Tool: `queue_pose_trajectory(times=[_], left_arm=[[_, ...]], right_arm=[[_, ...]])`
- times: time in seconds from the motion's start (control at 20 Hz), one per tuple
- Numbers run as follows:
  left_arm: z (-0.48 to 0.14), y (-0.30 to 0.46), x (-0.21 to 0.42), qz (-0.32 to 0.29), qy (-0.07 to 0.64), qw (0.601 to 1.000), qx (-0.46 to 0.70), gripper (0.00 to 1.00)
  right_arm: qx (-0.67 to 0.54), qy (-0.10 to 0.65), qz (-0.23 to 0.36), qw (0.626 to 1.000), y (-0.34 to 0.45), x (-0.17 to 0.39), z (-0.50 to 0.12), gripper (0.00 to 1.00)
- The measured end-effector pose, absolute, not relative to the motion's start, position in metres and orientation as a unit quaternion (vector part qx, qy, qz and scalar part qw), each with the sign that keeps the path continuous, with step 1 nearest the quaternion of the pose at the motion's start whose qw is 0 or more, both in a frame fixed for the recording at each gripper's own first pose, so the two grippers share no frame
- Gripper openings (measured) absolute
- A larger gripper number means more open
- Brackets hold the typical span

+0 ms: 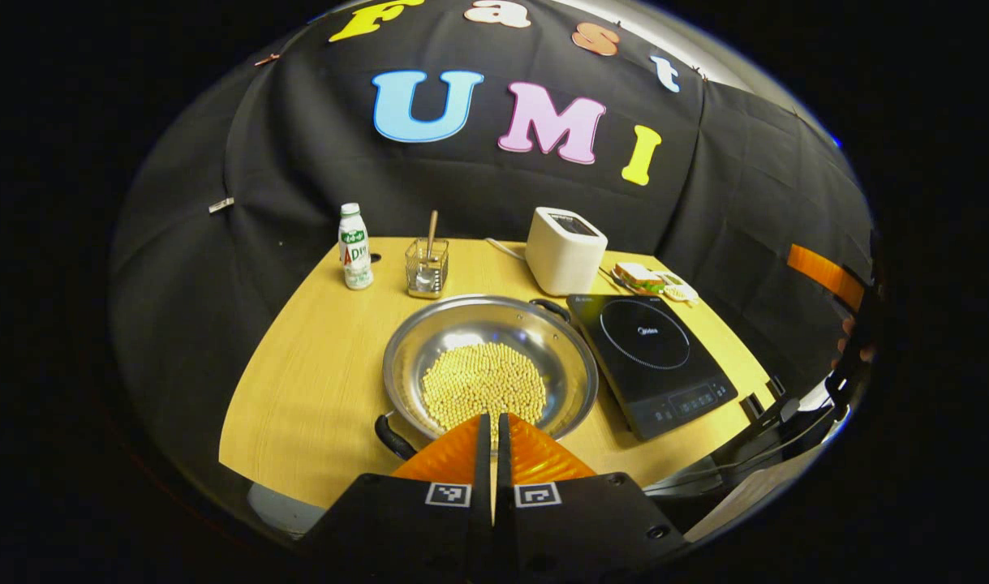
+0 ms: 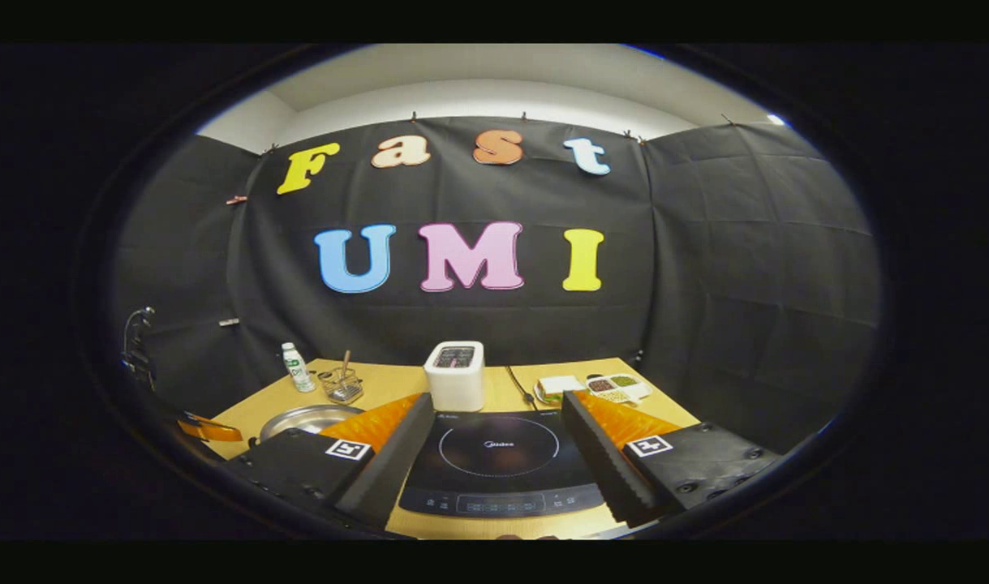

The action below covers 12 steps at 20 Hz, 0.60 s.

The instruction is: First push the handle of the pot to place it horizontally, then grasp the pot with both hands and set it on the induction cooktop.

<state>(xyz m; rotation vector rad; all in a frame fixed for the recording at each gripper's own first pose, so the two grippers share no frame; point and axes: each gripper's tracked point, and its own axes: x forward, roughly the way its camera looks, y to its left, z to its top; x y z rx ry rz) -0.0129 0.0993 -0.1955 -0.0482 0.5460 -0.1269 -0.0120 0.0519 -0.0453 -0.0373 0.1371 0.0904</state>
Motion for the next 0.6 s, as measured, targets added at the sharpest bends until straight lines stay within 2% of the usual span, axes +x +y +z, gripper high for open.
queue_pose_trajectory(times=[0.4, 0.6], left_arm=[[-0.251, 0.114, -0.014, -0.065, 0.347, 0.936, -0.017, 0.05], [-0.268, 0.114, -0.01, -0.09, 0.378, 0.921, -0.028, 0.05]], right_arm=[[-0.031, 0.098, 0.056, 0.993, 0.057, -0.019, -0.067, 0.98], [-0.034, 0.117, 0.053, 0.991, 0.054, -0.023, -0.079, 0.99]])
